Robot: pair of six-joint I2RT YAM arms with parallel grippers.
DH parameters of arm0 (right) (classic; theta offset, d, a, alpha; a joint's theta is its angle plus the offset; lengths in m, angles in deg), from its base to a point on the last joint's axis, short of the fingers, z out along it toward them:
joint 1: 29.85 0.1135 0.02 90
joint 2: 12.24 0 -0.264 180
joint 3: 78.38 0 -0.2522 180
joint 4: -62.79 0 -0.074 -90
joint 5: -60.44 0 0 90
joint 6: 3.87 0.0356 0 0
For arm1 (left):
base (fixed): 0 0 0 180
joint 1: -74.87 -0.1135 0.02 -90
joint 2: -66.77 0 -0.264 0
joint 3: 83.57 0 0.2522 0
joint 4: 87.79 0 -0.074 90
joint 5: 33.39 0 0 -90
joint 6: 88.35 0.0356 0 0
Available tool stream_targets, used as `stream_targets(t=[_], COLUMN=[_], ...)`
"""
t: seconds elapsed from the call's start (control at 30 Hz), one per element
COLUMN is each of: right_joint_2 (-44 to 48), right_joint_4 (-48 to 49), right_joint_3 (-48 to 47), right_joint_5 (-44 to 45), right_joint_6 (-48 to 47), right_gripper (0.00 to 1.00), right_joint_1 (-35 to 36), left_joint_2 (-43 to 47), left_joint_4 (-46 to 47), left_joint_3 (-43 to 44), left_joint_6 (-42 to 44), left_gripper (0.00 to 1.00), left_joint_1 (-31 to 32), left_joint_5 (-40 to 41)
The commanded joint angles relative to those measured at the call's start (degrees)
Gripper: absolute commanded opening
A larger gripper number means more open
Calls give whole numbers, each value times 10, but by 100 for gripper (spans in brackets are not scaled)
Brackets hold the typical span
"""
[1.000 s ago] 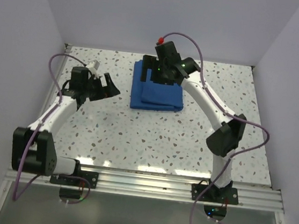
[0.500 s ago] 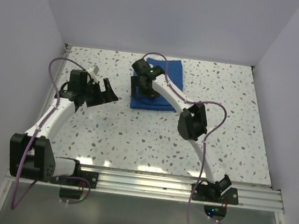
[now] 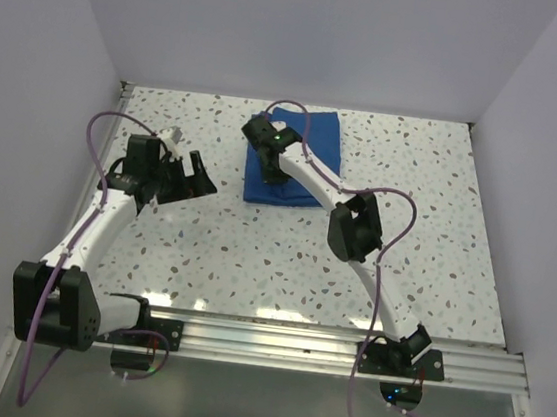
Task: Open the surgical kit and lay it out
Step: Open the surgical kit at the center of the board.
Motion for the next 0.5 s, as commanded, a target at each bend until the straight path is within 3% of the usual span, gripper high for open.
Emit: stream_targets(t=[0.0,0.03,0.2,0.47], right_joint_2=[-36,-36,17,238], right_joint_4=[-47,-51,-42,39], right_joint_3=[14,5,-25,96], right_joint_5=[18,19,17,27], right_joint_6=[0,0,-11,-5], right_gripper=[4,0,0,0], right_joint_1=[-6,-6,-11,-92], left_joint_2=[-3,-5,-17,-51], left_joint_4=[-8,-9,-2,-3], left_joint_3=[17,17,23,55], left_joint_6=[15,15,16,23], left_gripper=[100,100,100,100], left_joint_1=[-4,-4,-4,-4], left_joint_5=[6,6,7,30])
